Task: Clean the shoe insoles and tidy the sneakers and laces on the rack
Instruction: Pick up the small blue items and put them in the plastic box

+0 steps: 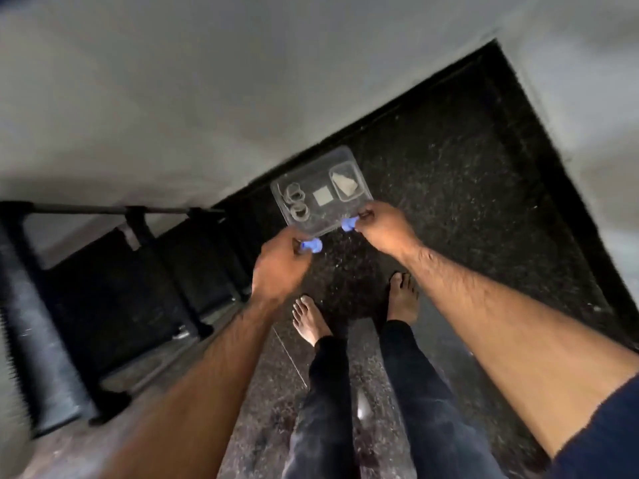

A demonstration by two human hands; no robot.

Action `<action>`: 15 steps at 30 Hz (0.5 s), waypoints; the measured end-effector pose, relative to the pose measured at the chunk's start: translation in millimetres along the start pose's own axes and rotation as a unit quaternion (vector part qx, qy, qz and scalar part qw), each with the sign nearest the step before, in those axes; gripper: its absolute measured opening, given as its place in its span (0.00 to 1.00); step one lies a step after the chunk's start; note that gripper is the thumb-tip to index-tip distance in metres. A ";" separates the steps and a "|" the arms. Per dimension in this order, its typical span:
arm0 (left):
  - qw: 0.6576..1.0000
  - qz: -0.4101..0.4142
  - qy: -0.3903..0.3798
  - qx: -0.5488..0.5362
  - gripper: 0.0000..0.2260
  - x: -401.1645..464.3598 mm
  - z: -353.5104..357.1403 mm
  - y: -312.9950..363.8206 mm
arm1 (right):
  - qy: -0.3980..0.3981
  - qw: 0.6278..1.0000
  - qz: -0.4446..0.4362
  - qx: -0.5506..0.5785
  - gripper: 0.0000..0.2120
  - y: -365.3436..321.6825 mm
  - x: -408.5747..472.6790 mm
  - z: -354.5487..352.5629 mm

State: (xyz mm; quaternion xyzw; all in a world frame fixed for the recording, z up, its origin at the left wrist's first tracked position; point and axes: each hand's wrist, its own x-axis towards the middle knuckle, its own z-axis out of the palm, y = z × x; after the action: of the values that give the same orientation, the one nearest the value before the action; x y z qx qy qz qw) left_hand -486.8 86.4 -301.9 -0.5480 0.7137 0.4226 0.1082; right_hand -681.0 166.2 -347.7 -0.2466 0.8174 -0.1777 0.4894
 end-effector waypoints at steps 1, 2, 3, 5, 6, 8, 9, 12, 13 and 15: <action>1.000 -0.005 -0.001 0.014 0.04 24.0 17.3 -10.8 | -0.003 1.000 -0.016 -0.023 0.10 9.7 23.7 13.2; 0.999 -0.012 0.001 0.031 0.06 46.3 34.7 -23.8 | -0.008 0.999 -0.027 -0.037 0.11 19.9 44.5 27.3; 0.999 -0.018 0.005 0.044 0.09 68.4 52.1 -37.2 | -0.012 0.998 -0.040 -0.042 0.11 30.1 65.4 40.7; 0.997 -0.028 0.017 0.066 0.10 105.4 81.6 -60.3 | -0.021 0.996 -0.066 -0.053 0.09 49.1 101.3 66.0; 0.996 -0.033 0.023 0.081 0.10 119.7 94.5 -70.3 | -0.024 0.996 -0.073 -0.054 0.08 57.4 115.5 77.5; 0.992 -0.031 0.037 0.115 0.11 143.6 116.5 -87.1 | -0.029 0.995 -0.082 -0.052 0.05 73.2 140.8 97.3; 0.989 -0.023 0.042 0.137 0.10 153.3 125.8 -95.1 | -0.035 0.993 -0.090 -0.062 0.03 78.7 151.2 105.2; 0.980 0.006 0.054 0.194 0.09 176.8 146.8 -117.3 | -0.044 0.984 -0.130 -0.116 0.02 88.3 177.9 127.0; 0.977 0.014 0.059 0.206 0.10 183.5 152.2 -124.2 | -0.042 0.979 -0.140 -0.139 0.04 89.5 184.8 133.3; 0.971 0.030 0.067 0.229 0.10 194.5 160.2 -134.8 | -0.034 0.969 -0.159 -0.185 0.07 89.6 195.7 143.5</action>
State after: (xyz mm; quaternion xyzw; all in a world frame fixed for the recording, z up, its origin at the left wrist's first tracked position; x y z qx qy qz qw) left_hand -491.6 62.0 -586.6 -0.5142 0.8131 0.2131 0.1706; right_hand -652.3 119.2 -600.5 -0.4657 0.7690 -0.0901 0.4284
